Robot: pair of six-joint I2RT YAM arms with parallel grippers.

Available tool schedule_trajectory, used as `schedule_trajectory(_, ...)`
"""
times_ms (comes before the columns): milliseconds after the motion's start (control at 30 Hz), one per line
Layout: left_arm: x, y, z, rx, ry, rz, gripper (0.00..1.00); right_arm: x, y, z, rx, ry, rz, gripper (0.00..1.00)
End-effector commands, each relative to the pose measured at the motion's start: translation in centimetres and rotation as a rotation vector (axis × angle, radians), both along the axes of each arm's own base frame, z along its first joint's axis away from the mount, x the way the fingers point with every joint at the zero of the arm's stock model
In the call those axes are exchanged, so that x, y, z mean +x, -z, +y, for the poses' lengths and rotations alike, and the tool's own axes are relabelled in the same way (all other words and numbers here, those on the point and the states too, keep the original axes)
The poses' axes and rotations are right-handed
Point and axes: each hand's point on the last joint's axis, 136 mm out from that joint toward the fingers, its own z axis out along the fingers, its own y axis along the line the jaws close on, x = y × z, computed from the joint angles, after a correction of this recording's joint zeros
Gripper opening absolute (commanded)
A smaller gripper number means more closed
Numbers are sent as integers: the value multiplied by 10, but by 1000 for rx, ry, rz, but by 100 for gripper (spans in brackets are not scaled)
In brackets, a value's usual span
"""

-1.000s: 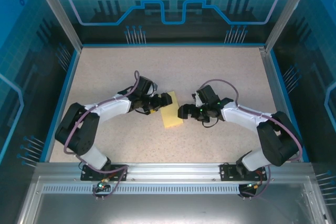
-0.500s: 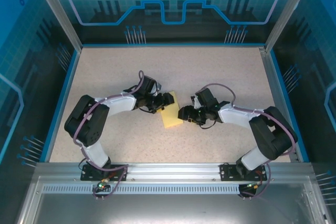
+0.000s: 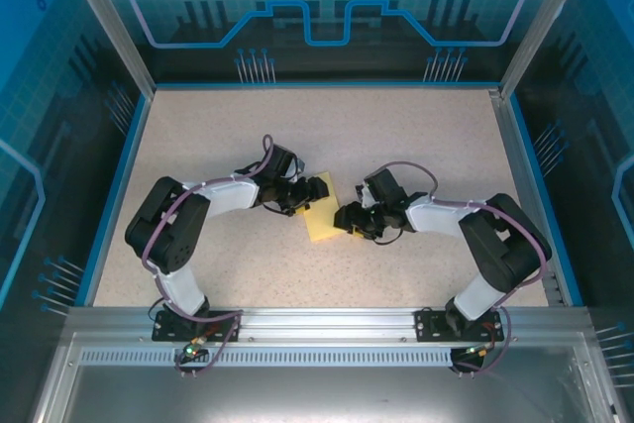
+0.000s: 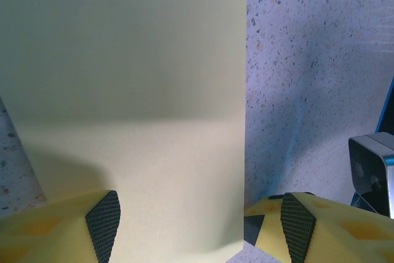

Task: Fold a paper plane with a square sheet of paper (pick it up from the middle)
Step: Fold the paper at the center of the table.

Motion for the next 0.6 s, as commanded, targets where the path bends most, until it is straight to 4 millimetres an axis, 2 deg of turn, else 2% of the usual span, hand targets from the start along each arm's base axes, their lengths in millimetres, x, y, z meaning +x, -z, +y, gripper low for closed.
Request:
schedule_trajectory(0, 4, -1, 0, -1, -3, 2, 74, -6, 0, 9, 32, -27, 22, 49)
schedule_trajectory(167, 4, 0, 0, 0, -1, 3, 74, -9, -2, 7, 34, -18, 26, 35)
schedule_trajectory(400, 4, 3, 1, 3, -3, 9, 74, -10, -1, 5, 30, 0, 36, 23)
schedule_trajectory(567, 6, 4, 2, 1, -6, 8, 74, -11, 3, -1, -7, 27, 55, 19)
